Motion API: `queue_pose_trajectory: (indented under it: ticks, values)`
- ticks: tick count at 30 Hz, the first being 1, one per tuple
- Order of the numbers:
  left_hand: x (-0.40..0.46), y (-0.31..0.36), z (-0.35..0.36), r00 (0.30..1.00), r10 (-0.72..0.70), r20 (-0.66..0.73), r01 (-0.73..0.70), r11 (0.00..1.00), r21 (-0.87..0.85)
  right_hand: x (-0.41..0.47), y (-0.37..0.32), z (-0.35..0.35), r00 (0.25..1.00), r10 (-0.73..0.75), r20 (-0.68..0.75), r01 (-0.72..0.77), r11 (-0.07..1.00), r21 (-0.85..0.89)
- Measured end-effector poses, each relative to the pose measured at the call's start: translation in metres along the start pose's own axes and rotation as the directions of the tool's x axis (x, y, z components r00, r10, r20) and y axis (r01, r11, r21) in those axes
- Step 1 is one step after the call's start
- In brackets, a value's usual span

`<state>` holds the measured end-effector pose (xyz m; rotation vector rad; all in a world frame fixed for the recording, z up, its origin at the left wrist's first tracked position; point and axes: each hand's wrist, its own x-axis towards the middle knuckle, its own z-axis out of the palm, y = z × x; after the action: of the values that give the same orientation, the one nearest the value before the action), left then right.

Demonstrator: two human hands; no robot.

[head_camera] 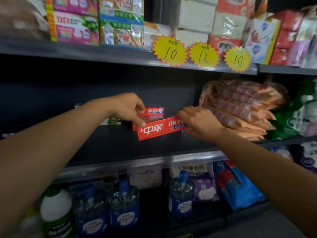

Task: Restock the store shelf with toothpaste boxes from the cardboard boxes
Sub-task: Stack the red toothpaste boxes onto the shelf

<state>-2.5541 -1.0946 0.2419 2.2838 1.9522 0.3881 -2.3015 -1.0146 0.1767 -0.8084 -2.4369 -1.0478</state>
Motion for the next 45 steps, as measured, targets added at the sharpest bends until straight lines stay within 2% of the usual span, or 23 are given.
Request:
queue_pose_trajectory:
  ticks: [5,9,11,16,20,24,36,45]
  values:
    - [0.026,-0.020,0.014,0.996,-0.081,0.046,0.086,0.990,-0.109,0.018,0.004,0.030,0.996,0.004,-0.092,-0.003,1.000,0.013]
    - [0.044,-0.034,0.034,0.991,-0.113,0.071,0.128,0.957,-0.261,0.025,0.006,0.053,0.992,-0.004,-0.125,0.007,1.000,0.026]
    - [0.052,-0.039,0.041,0.993,-0.112,0.042,0.120,0.959,-0.257,0.027,0.008,0.063,0.996,-0.002,-0.088,0.006,0.999,0.046]
    - [0.073,-0.052,0.054,0.990,-0.141,-0.020,0.131,0.960,-0.247,0.037,0.016,0.085,0.989,0.070,0.130,-0.094,0.977,0.190]
    - [0.087,-0.064,0.065,0.984,-0.173,-0.032,0.162,0.962,-0.219,0.050,0.023,0.104,0.933,0.132,0.334,-0.241,0.920,0.310]
    - [0.101,-0.077,0.083,0.983,-0.182,-0.026,0.173,0.962,-0.214,0.062,0.024,0.127,0.898,0.110,0.426,-0.268,0.905,0.329]
    - [0.139,-0.103,0.131,0.979,-0.205,0.009,0.205,0.972,-0.113,0.075,0.021,0.178,0.832,0.077,0.550,-0.285,0.909,0.305]
    - [0.157,-0.110,0.129,0.969,-0.218,-0.112,0.216,0.976,-0.031,0.085,0.022,0.197,0.821,0.164,0.547,-0.354,0.897,0.263]
